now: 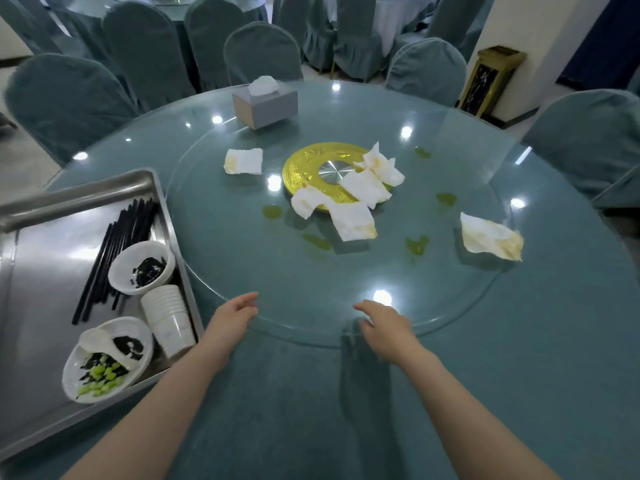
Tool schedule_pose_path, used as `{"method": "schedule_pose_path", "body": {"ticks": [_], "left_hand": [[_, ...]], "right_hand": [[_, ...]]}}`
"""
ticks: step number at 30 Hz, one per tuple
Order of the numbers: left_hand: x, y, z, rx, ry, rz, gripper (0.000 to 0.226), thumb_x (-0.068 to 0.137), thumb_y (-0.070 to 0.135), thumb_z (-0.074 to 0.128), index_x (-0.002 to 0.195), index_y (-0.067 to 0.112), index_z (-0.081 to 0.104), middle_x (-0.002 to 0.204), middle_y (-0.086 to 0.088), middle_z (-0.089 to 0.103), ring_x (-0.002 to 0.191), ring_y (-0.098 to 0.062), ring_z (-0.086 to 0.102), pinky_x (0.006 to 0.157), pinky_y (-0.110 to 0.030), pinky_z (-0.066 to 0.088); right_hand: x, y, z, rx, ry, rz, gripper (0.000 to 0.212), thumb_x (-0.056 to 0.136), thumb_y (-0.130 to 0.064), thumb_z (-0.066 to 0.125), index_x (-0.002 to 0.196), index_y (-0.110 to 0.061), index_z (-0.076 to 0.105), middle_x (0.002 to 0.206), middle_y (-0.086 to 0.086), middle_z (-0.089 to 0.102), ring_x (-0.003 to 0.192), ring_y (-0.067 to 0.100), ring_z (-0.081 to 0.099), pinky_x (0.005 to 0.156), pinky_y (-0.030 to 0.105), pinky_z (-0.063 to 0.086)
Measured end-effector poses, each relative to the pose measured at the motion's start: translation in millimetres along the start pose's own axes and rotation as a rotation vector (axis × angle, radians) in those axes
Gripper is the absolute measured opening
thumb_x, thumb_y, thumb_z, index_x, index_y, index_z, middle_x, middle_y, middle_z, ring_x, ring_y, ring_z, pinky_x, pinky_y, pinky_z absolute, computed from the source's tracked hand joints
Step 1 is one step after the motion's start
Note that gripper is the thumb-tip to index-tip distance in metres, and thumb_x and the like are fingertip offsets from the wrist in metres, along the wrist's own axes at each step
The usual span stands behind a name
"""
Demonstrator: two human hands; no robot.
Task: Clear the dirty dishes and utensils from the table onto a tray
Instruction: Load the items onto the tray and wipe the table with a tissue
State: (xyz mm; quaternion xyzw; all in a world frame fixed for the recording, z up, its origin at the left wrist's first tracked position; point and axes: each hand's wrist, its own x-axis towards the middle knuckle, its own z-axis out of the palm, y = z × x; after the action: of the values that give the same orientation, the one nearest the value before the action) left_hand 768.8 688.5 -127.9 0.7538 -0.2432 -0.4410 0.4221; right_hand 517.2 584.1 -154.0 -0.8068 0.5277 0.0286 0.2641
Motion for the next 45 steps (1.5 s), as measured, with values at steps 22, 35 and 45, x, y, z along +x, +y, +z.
{"method": "schedule_pose_path", "body": {"ticks": [22,35,45], "left_hand": [[127,52,78,0.737,-0.045,0.324,0.071,0.092,0.025,0.054,0.151,0.038,0.017,0.161,0.000,0.002,0.127,-0.021,0.045,0.084,-0.029,0.037],[280,122,98,0.992,0.035,0.293,0.089,0.077,0.079,0.041,0.147,0.049,-0.004,0.160,-0.012,-0.007,0.145,-0.042,0.002,0.115,-0.055,0.013],[329,149,142,1.104,0.082,0.252,0.098,0.076,0.075,0.051,0.148,0.046,-0.009,0.156,-0.014,-0.026,0.142,-0.044,0.011,0.109,-0.059,0.025]], "right_hand": [[79,83,-61,0.058,0.522,0.106,0.021,0.094,-0.011,0.047,0.103,0.005,0.057,0.157,0.012,0.023,0.138,0.033,0.030,0.105,0.040,0.035],[247,29,-118,0.006,0.368,-0.077,0.049,0.098,-0.027,0.044,0.144,-0.015,0.036,0.150,0.006,0.034,0.138,0.024,0.029,0.107,0.035,0.031],[322,34,-100,-0.117,0.205,0.020,0.085,0.085,-0.056,0.055,0.148,-0.044,-0.001,0.158,0.005,0.018,0.142,0.033,0.020,0.109,0.048,0.027]]}}
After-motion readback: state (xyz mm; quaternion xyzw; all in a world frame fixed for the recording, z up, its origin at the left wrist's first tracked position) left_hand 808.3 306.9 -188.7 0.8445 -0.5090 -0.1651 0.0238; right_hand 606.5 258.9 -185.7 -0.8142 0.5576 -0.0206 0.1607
